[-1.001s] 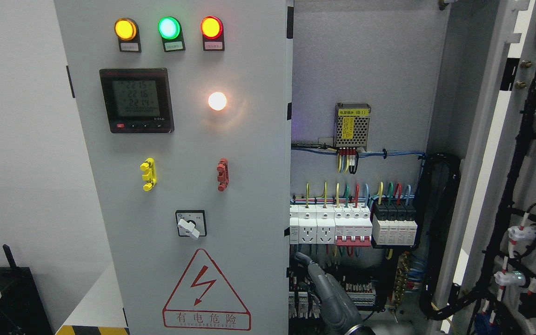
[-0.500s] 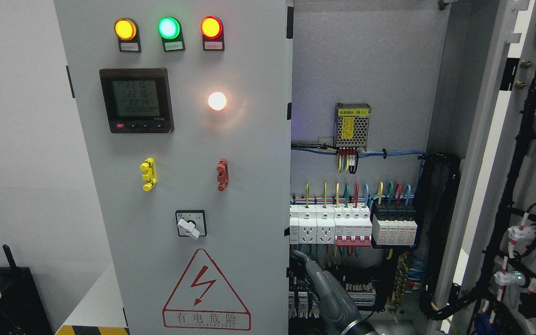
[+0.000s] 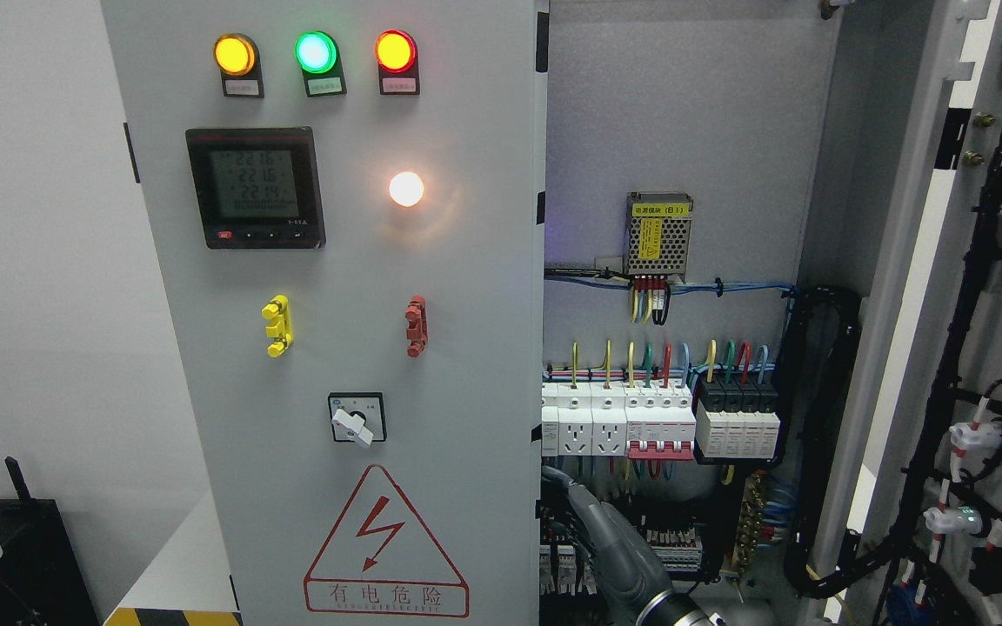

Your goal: Open door with both hands

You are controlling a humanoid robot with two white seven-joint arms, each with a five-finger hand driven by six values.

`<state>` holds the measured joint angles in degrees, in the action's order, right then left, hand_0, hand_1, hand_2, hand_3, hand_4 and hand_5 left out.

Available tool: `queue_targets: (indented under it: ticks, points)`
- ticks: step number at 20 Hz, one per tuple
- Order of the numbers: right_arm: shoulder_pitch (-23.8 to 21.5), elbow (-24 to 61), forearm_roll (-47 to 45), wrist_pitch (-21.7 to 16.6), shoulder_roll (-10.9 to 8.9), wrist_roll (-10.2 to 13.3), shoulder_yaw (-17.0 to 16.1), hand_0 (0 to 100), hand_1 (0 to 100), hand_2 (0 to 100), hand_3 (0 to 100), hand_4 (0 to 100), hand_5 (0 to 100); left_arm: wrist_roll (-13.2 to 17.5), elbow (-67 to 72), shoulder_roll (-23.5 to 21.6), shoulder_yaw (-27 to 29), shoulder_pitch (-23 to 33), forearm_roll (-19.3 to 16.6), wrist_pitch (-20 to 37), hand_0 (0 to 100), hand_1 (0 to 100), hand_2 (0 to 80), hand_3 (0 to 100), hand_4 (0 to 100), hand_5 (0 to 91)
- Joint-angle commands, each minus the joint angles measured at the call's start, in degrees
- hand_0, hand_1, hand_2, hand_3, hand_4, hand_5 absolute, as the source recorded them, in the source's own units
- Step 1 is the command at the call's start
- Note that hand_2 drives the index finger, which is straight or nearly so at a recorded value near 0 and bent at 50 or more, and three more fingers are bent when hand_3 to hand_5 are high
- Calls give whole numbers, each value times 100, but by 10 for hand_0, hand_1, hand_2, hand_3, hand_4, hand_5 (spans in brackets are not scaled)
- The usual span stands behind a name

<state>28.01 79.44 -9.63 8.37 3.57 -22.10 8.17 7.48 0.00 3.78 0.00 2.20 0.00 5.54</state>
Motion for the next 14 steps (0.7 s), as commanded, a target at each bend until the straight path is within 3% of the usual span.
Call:
queue_targets:
  ticks: [1,3,12,14]
  points:
    - [82,-236,-152,6,-102,-153,-44,382,0,0,0,0,0,-1,-79,0,9,0,158,0,0,0,0,0,0,0]
    - [82,-245,-231,6,-111,-382,-44,382,0,0,0,0,0,-1,-79,0,9,0,158,0,0,0,0,0,0,0]
    - [267,-421,-495,33,-138,-453,-44,383,0,0,0,0,0,-1,-79,0,9,0,158,0,0,0,0,0,0,0]
    - [267,-438,-565,24,-138,-567,-44,383,0,0,0,0,0,-1,-79,0,9,0,158,0,0,0,0,0,0,0]
